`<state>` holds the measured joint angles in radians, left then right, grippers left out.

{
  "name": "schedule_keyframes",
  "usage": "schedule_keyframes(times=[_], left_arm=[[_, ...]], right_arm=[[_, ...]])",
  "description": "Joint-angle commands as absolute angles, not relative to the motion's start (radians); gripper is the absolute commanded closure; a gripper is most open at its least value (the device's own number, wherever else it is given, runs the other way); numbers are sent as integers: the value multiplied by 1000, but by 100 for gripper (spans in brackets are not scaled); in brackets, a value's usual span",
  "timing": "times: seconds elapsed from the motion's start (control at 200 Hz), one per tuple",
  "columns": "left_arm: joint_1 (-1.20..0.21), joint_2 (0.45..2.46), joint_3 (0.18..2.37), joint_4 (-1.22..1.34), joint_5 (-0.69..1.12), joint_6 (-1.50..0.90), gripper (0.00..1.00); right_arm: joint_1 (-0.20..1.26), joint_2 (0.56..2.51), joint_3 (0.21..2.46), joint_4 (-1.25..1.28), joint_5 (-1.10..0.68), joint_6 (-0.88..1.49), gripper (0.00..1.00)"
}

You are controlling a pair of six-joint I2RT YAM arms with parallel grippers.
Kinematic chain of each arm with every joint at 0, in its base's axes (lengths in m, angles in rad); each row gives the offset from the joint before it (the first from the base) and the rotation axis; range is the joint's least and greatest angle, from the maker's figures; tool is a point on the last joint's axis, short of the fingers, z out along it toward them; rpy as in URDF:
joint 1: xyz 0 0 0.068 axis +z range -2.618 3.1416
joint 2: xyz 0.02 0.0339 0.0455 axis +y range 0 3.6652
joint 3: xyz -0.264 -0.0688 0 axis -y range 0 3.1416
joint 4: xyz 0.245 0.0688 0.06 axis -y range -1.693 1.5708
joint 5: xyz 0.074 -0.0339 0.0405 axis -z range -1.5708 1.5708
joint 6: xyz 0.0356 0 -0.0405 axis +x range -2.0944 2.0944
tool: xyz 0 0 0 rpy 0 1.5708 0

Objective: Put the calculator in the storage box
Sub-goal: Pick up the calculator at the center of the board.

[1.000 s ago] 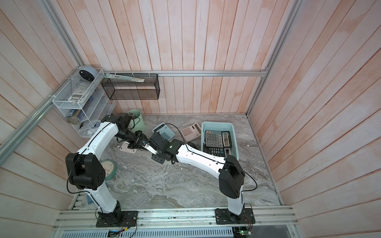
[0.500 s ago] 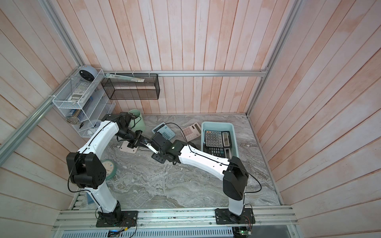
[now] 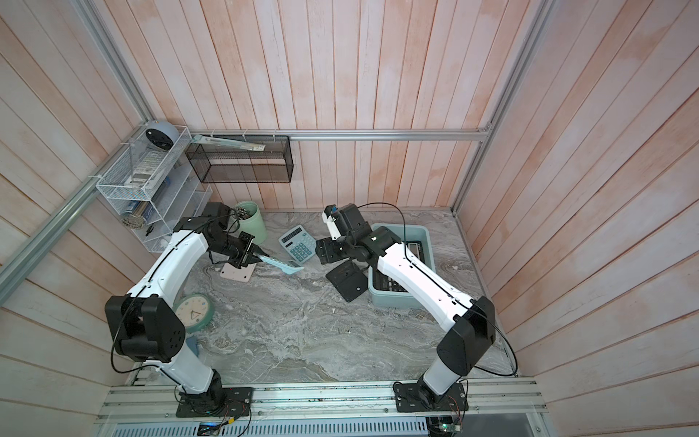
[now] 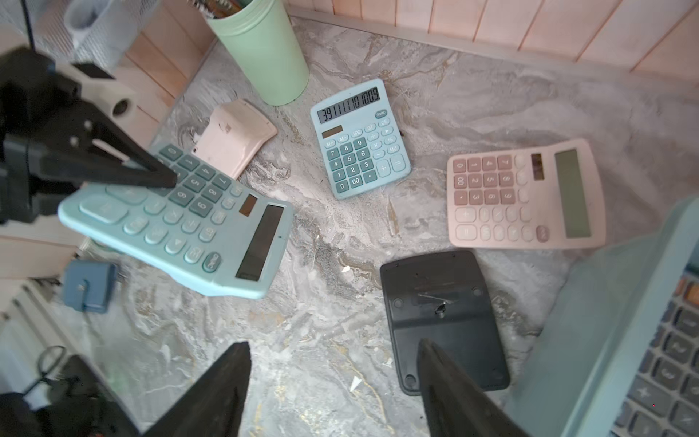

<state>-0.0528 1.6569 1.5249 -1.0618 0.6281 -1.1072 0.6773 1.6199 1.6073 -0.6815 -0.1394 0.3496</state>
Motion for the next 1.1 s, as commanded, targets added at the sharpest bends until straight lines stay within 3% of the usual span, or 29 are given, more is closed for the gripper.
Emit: schedule_keyframes(times=[0.0, 0.17, 0.445, 0.83, 1.095], left_arm=[[-57, 1595, 1468, -844, 656, -1065, 100], [-86, 1531, 1348, -609, 706, -1049, 100], [-145, 1482, 1206, -331, 791, -1106, 100], [-256, 1511, 1243, -326, 876, -1036, 100], [-267, 1522, 1215, -176, 915, -1136, 100]], right_arm=[[579, 1608, 1551, -605, -414, 598, 27], [461, 1582, 1445, -395, -594, 837, 31], [423, 1657, 1504, -438, -721, 882, 32], [415, 1773, 1651, -660, -729, 786, 33], [378, 1722, 1579, -695, -694, 760, 32]])
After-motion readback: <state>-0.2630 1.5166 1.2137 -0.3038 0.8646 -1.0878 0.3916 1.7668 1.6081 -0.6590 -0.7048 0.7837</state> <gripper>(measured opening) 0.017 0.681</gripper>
